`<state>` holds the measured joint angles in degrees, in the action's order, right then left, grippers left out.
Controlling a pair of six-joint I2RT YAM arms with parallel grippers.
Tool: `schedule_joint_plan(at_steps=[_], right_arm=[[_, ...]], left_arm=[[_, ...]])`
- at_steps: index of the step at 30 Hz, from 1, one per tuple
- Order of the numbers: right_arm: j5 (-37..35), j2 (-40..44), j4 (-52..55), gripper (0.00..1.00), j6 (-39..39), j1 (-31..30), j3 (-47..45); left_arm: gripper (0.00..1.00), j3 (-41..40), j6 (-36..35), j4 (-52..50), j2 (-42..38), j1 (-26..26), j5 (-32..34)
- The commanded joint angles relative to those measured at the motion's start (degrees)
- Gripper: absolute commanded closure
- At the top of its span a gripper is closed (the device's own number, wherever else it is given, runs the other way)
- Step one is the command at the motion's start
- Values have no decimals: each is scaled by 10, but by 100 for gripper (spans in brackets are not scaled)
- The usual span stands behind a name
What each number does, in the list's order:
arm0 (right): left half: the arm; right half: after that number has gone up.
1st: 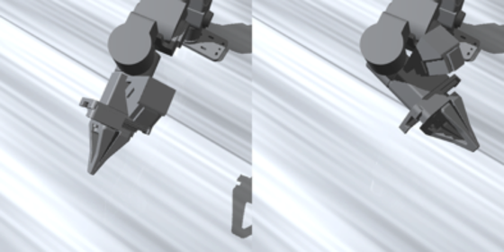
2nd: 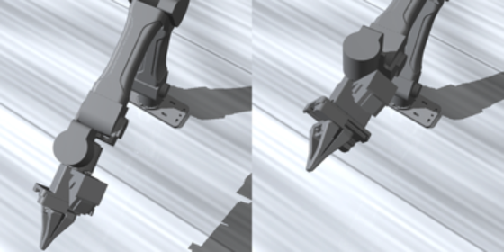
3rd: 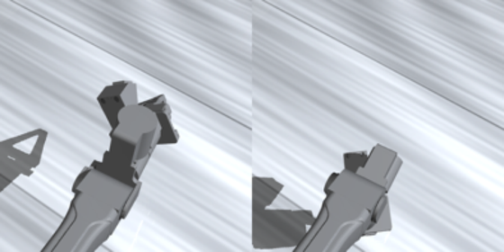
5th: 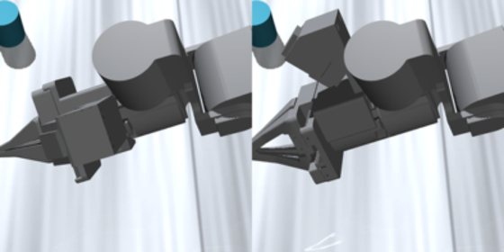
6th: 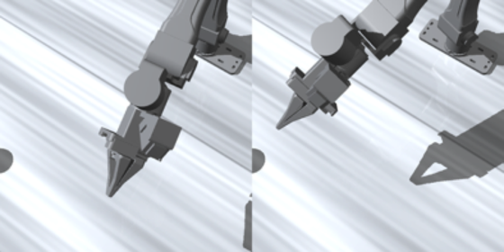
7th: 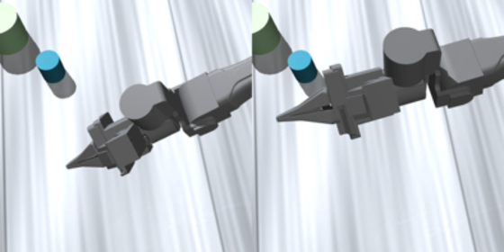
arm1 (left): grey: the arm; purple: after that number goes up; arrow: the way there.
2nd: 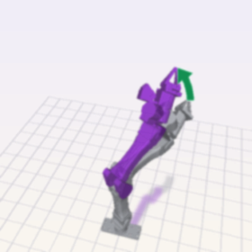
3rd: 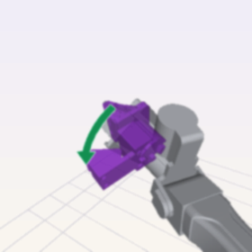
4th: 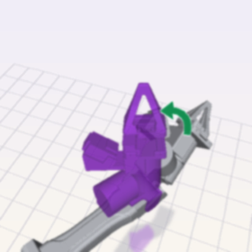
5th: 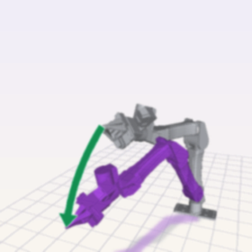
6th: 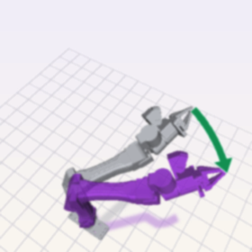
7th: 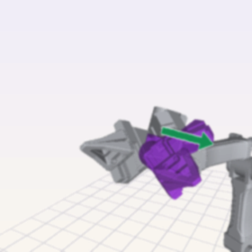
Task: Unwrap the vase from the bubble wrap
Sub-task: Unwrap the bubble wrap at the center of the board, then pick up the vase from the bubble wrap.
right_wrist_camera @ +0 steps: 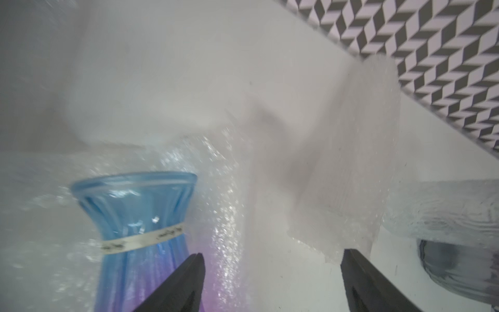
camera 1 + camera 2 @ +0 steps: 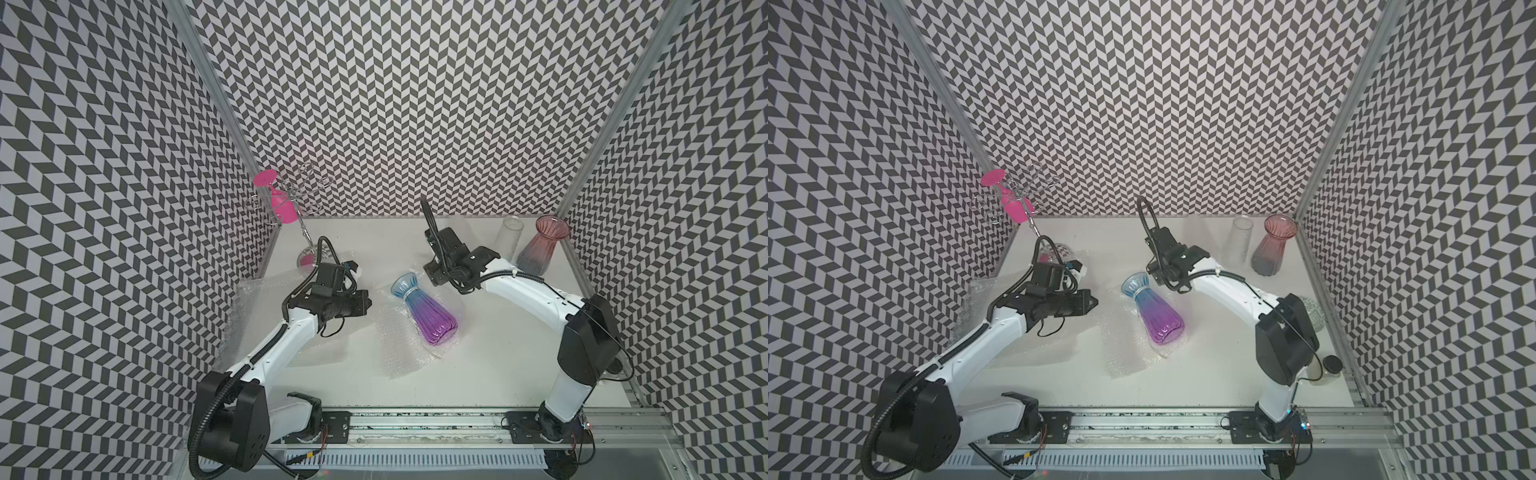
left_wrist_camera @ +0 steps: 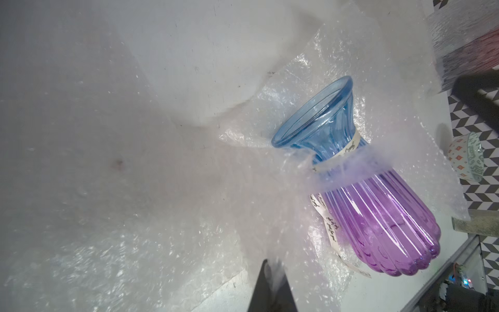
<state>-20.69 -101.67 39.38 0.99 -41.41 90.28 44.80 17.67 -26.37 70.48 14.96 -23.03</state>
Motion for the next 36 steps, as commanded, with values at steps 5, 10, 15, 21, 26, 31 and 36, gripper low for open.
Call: schedule_joint_plan(at_steps=[5,10,15,21,26,31,36], right_arm=[[42,-20,46,7,88,-60,48],[131,-65,65,7,119,-59,40],[151,-113,61,4,103,-55,44],[136,-143,64,1,82,-44,51],[138,-161,37,1,70,-40,32],[138,-211,41,4,56,-39,68],[123,-224,41,10,50,-38,76]], left_arm=[[100,-31,7,61,-15,-2,-46],[100,-61,28,101,-44,-17,-58],[100,-59,22,97,-41,-47,-58],[100,-90,43,120,-56,-60,-49],[100,-87,42,116,-50,-75,-51],[98,-90,43,113,-50,-78,-41],[96,-93,44,117,-44,-78,-45]])
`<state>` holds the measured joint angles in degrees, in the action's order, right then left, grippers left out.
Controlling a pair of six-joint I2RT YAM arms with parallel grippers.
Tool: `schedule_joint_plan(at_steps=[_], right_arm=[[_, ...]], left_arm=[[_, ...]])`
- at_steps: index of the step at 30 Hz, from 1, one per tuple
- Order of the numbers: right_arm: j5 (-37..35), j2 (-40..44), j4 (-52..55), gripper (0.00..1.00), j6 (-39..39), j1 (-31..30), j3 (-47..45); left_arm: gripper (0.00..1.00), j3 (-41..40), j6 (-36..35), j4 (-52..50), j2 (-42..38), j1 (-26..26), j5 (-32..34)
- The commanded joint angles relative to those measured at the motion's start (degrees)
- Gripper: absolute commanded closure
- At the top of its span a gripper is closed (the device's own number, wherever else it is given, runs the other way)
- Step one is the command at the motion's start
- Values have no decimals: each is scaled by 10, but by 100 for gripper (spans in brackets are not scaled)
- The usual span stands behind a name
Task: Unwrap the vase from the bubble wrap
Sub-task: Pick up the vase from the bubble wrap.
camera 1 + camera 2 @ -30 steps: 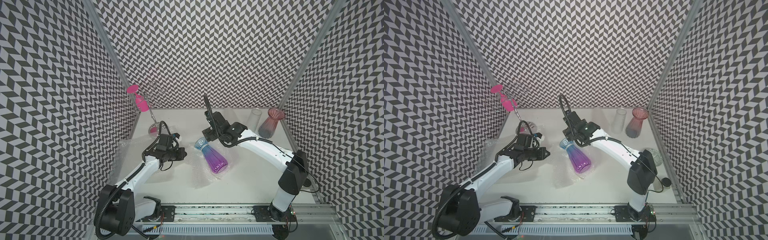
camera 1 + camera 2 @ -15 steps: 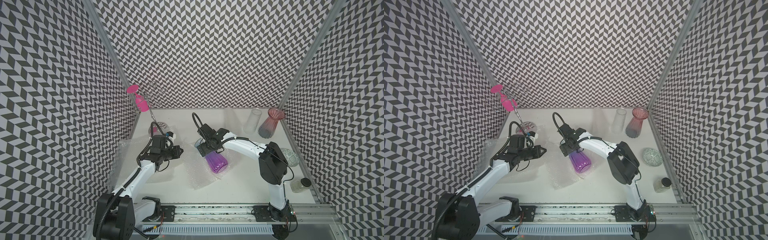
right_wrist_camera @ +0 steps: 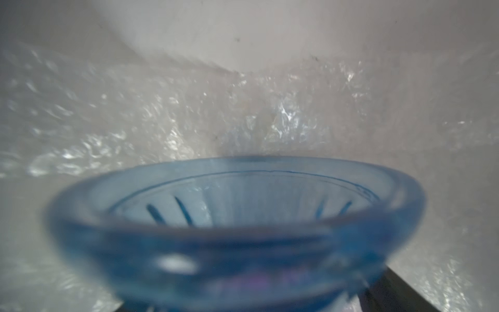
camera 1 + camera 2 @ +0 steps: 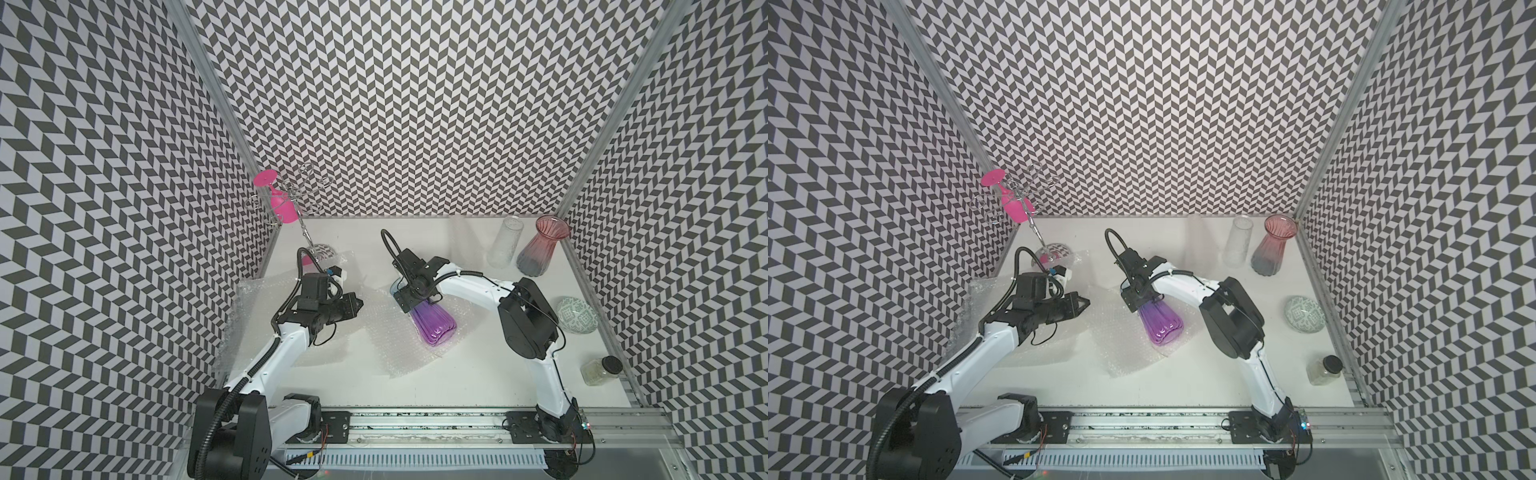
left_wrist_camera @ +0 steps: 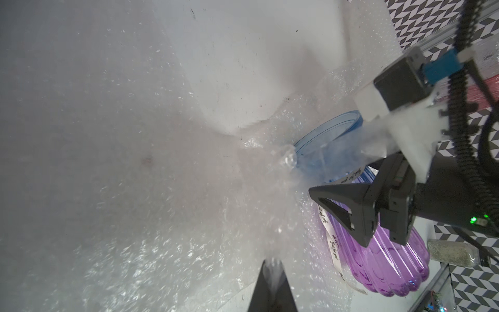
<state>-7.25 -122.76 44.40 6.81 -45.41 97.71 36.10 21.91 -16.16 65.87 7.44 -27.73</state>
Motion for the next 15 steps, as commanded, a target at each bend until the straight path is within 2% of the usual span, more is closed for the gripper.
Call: schedule_joint_plan(at_steps=[1,9,15], right_arm=[[-16,-11,-14,11,-10,2,-2],[-1,-7,-24,33,-14,12,-17],[7,28,-44,60,-25,16,-44]], left_arm=[[96,-6,1,13,4,-3,2],[94,-8,1,15,14,-3,2],[94,-8,1,16,20,-3,7]])
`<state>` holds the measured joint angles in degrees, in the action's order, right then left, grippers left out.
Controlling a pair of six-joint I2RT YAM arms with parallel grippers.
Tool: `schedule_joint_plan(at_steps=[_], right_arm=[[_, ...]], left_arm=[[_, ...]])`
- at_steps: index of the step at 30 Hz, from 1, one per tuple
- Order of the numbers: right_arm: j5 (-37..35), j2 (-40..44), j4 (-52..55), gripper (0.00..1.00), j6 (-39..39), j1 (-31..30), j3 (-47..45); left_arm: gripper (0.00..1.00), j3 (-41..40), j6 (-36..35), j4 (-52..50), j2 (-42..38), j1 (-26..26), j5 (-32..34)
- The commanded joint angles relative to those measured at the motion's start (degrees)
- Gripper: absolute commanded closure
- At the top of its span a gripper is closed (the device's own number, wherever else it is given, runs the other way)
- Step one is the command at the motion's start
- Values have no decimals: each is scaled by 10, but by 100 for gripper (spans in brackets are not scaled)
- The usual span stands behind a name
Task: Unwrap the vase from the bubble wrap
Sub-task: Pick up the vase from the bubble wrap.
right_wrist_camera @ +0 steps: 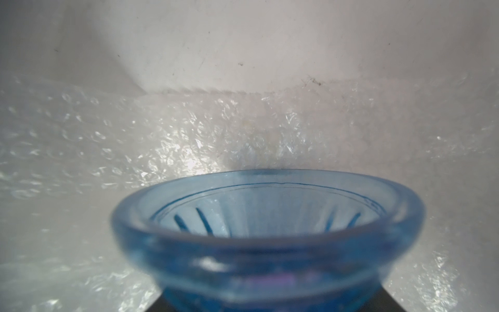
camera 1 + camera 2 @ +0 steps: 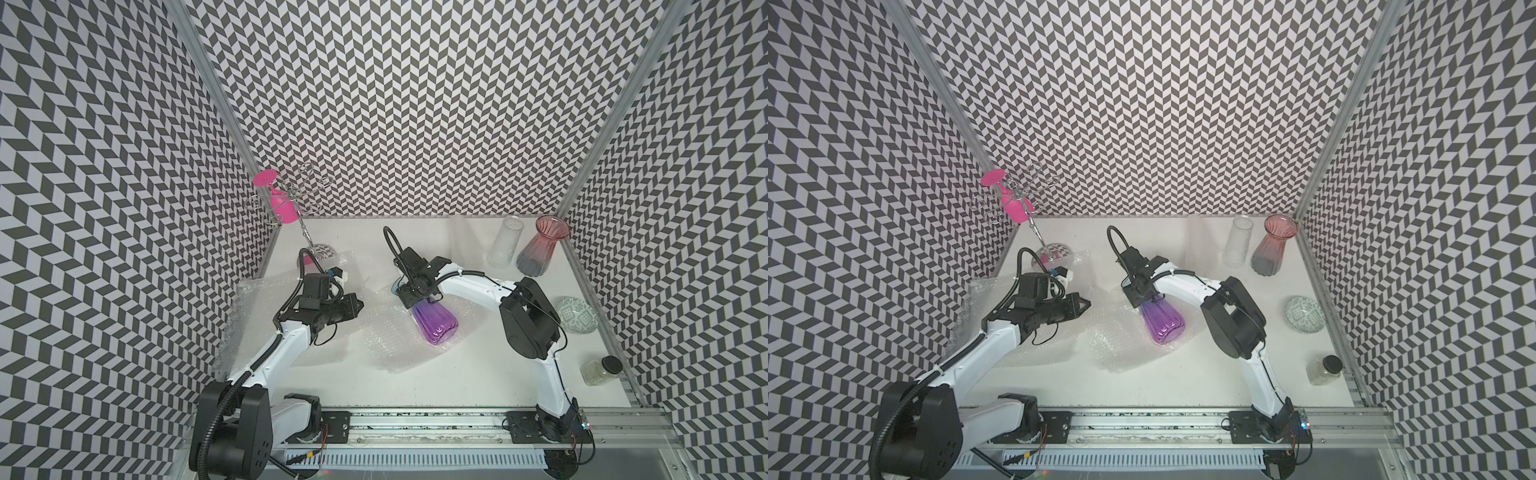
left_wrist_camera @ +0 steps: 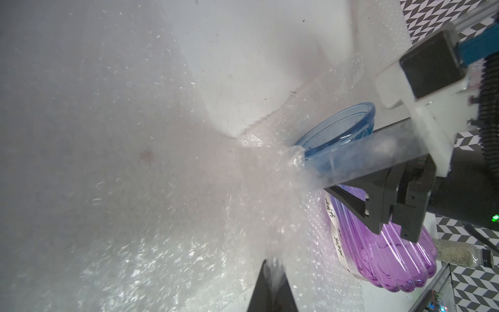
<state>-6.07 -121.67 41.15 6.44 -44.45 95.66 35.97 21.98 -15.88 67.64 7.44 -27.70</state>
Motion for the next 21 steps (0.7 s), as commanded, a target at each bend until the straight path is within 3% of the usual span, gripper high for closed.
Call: schedule_joint_plan(at_steps=[1,13,21], right_arm=[[-3,25,-14,64,-26,7,-25],[31,217,-143,100,-55,8,-135],[77,376,-298,100,-39,21,-284]], left_arm=[[95,-6,0,12,3,-3,9],[95,-5,1,8,16,-3,32],[95,-1,1,-4,20,0,48]])
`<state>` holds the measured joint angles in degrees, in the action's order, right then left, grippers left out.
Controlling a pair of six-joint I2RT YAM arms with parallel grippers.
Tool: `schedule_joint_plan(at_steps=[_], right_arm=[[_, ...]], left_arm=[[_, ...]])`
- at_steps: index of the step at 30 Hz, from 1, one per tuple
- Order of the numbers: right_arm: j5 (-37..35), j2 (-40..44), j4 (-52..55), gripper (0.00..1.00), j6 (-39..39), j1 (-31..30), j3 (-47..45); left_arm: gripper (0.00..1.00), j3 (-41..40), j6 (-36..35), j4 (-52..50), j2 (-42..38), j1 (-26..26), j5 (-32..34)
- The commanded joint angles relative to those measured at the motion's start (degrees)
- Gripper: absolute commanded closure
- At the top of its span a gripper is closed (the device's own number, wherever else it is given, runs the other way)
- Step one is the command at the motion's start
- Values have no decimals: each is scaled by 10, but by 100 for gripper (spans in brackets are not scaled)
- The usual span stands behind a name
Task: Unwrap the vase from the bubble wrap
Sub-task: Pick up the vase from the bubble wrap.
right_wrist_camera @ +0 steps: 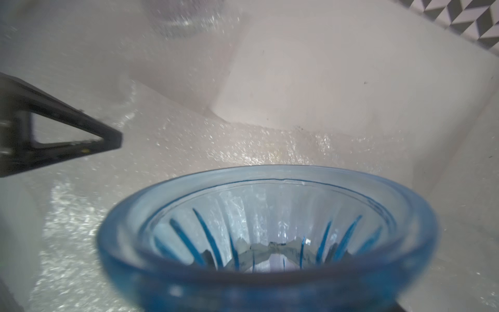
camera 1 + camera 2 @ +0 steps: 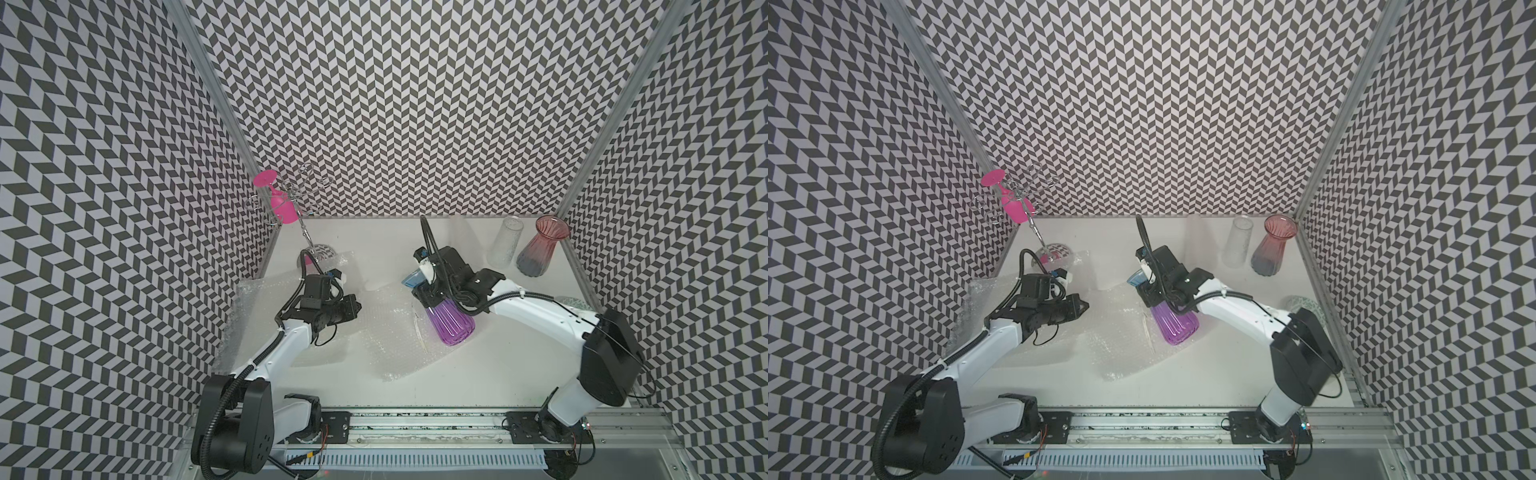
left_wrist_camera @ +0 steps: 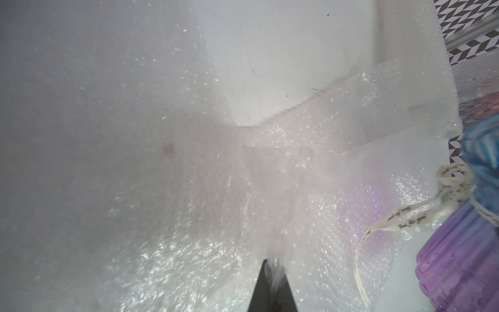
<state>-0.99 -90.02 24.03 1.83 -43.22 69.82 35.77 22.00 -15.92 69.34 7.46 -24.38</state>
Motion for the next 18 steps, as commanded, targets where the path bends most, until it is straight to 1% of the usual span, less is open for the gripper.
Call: schedule_joint_plan(at_steps=[1,4,7,9,12,16,18], right_arm=[[34,78,-152,100,10,11,-47],[42,148,-246,100,23,18,-124],[61,213,-346,100,38,43,-199],[68,252,-416,100,56,68,-254],[88,294,-497,100,64,112,-307],[110,317,-564,100,45,169,-346],[107,323,-576,100,3,185,-356]], left_arm=[[95,1,2,-3,3,1,17],[95,-1,2,0,5,7,12],[95,-1,2,1,6,16,9],[95,-3,2,4,6,21,9],[95,-3,2,4,13,23,9],[95,-4,2,5,20,27,8],[95,-4,2,5,23,28,8]])
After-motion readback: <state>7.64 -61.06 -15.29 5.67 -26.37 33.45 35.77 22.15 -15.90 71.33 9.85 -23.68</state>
